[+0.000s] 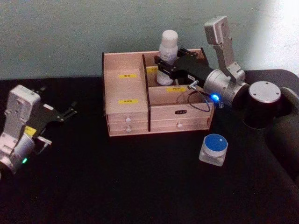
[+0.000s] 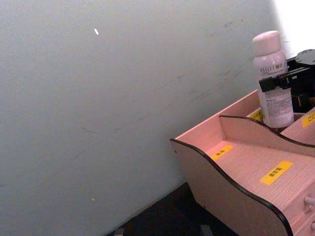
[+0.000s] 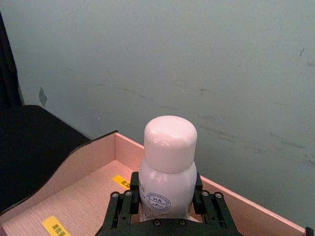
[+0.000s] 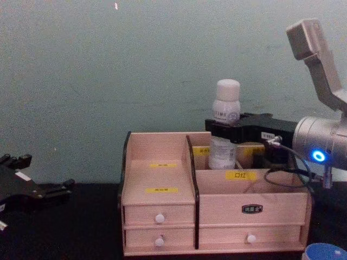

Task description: Pick up the facial cleanser and watermelon frost from the table and place them into the tiered storage box.

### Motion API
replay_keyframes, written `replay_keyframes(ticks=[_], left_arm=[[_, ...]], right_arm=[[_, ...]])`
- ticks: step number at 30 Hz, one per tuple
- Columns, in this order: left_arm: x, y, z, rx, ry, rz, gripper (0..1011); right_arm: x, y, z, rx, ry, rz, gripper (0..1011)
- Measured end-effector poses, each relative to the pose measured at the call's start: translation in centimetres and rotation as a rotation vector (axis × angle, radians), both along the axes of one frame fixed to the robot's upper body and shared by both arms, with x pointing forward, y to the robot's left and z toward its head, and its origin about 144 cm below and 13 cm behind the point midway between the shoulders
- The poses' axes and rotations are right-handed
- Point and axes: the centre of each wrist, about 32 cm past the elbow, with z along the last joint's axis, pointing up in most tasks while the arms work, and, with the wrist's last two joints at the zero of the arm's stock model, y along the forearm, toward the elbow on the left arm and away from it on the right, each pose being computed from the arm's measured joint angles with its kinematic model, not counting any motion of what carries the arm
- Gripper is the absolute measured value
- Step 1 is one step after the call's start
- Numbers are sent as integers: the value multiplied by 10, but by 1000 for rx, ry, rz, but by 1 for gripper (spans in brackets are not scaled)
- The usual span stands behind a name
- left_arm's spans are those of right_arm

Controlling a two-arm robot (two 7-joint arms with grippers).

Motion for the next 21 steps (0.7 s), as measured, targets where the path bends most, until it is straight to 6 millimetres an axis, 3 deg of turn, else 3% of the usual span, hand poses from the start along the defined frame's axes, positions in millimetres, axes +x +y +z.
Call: replay_keyframes(ticks=[21], left_arm=[[0,0,0,0,0,0,1001]], right_arm=[[10,4,-10,-20,38,-8,591]])
